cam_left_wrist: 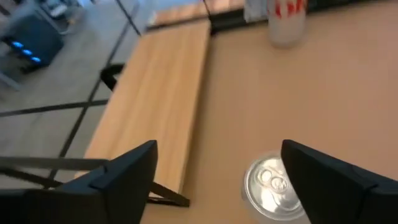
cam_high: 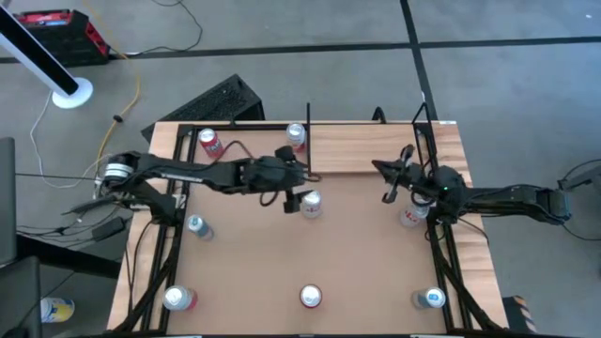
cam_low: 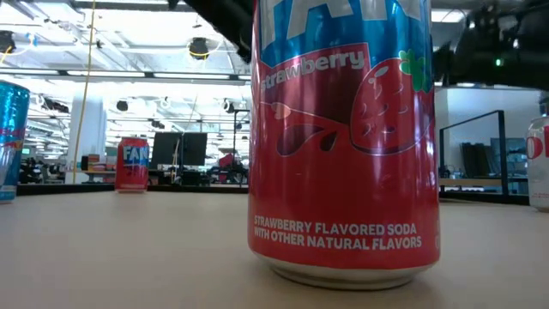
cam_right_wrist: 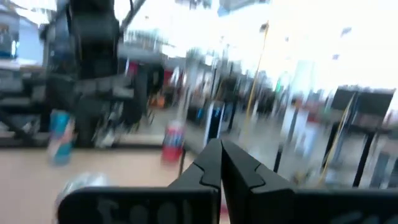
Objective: Place canned beverage on shelf
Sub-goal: Put the left red-silver soda can on the shelf
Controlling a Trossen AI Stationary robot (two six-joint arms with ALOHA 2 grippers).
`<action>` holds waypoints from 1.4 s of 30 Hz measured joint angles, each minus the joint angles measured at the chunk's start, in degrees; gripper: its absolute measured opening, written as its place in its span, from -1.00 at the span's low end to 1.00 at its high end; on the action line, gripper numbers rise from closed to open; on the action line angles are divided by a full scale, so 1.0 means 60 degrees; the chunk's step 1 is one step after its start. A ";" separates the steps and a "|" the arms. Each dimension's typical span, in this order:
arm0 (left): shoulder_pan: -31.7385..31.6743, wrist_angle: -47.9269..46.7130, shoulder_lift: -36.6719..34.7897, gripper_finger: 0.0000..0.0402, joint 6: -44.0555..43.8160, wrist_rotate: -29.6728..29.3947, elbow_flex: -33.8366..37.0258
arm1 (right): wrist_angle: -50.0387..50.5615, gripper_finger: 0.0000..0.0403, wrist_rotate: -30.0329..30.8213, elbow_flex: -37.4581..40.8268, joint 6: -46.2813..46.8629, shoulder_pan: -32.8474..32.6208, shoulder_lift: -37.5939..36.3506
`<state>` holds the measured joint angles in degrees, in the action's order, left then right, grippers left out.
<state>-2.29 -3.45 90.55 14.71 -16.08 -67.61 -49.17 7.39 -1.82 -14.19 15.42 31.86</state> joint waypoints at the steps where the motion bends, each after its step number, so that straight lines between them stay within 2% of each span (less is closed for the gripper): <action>1: 0.0039 -0.0167 0.0188 0.72 0.0170 0.0100 -0.0213 | -0.0242 -0.86 -0.0003 -0.0120 -0.0217 0.0000 -0.0004; 6: 0.0264 -0.0914 0.0782 0.75 -0.0043 0.0114 -0.1057 | -0.0205 -0.86 -0.0004 -0.0658 -0.0620 -0.0001 -0.0007; 9: 0.0273 -0.1027 0.1042 0.76 -0.0185 -0.0346 -0.1340 | 0.0643 -0.86 -0.0068 -0.0690 -0.0641 -0.0058 0.0000; 12: 0.0259 -0.0974 0.1050 0.76 -0.0301 -0.0367 -0.1391 | 0.1187 -0.86 -0.0085 -0.0686 -0.1116 -0.0074 0.0010; 17: 0.0273 -0.0531 0.1048 0.76 -0.1084 -0.0306 -0.1396 | 0.0813 -0.86 -0.0067 -0.0686 -0.1366 -0.0073 -0.0007; 23: 0.0266 -0.0396 0.1041 0.76 -0.1595 0.0312 -0.1396 | 0.0146 -0.86 -0.0172 -0.0686 -0.1369 -0.0073 -0.0010; 28: 0.0270 -0.0655 0.1039 0.76 -0.1808 0.0658 -0.1378 | -0.0111 -0.86 -0.0235 -0.0686 -0.0687 -0.0073 -0.0011; 35: 0.0079 0.0173 0.1038 0.76 -0.1769 0.1745 -0.0546 | 0.0061 -0.86 -0.0258 -0.0686 -0.0467 -0.0073 -0.0004; 42: -0.0386 0.1929 0.1038 0.76 -0.1646 0.2672 0.0599 | 0.0116 -0.86 -0.0265 -0.0686 -0.0467 -0.0073 0.0000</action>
<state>-4.60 8.12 96.77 4.83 -0.05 -64.02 -48.47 5.80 -5.93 -16.99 14.98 31.86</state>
